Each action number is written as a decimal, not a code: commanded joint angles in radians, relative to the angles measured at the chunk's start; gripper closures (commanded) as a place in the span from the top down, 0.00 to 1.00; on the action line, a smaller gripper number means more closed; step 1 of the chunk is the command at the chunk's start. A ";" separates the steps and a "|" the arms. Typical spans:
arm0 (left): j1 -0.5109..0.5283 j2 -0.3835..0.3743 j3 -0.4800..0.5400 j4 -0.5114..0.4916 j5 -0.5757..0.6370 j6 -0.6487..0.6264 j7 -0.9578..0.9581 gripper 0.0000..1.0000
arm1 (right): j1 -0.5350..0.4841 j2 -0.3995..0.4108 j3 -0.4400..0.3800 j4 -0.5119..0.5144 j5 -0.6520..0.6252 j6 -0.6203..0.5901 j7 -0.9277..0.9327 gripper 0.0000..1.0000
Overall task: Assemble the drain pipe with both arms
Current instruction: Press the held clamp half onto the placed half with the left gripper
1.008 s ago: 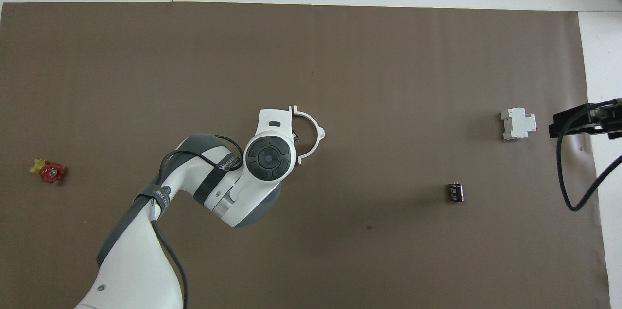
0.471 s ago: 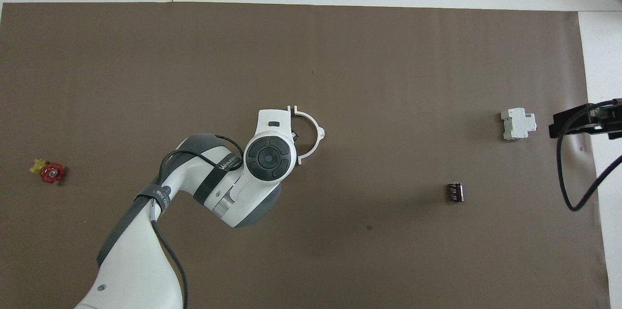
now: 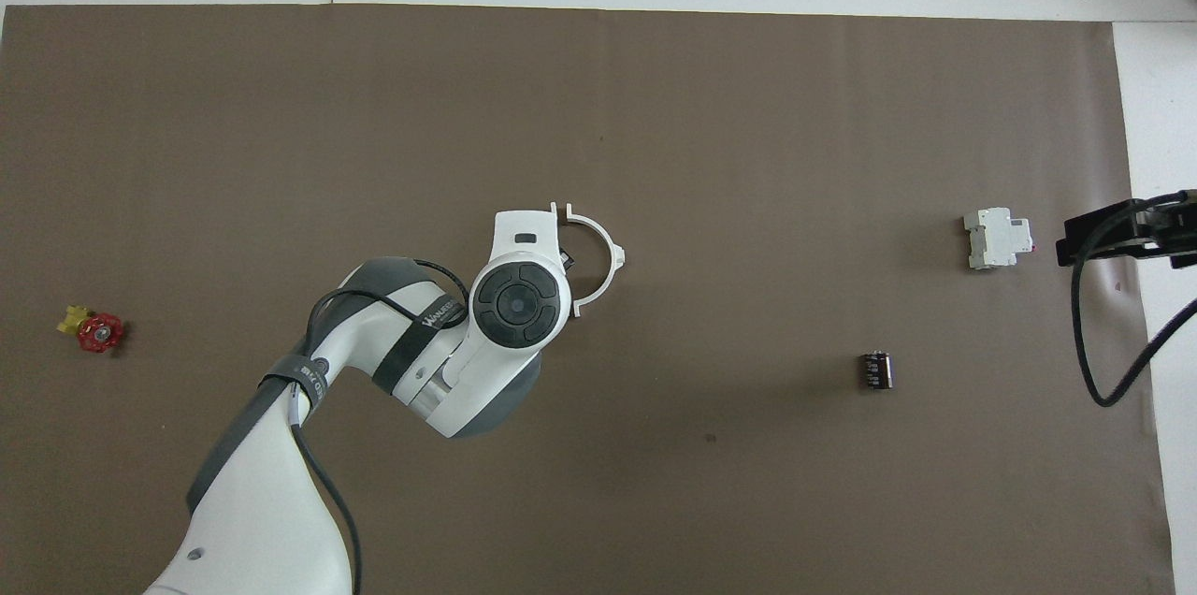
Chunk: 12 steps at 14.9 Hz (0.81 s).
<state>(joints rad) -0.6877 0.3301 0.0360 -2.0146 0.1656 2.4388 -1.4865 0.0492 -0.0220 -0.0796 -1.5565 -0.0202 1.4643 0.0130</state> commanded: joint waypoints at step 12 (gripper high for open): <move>-0.029 0.021 0.008 0.030 0.038 -0.012 -0.031 0.00 | -0.009 -0.006 0.003 -0.005 0.017 -0.002 0.001 1.00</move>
<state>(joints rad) -0.7018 0.3388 0.0336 -2.0079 0.1740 2.4385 -1.4877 0.0492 -0.0220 -0.0796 -1.5565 -0.0202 1.4643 0.0130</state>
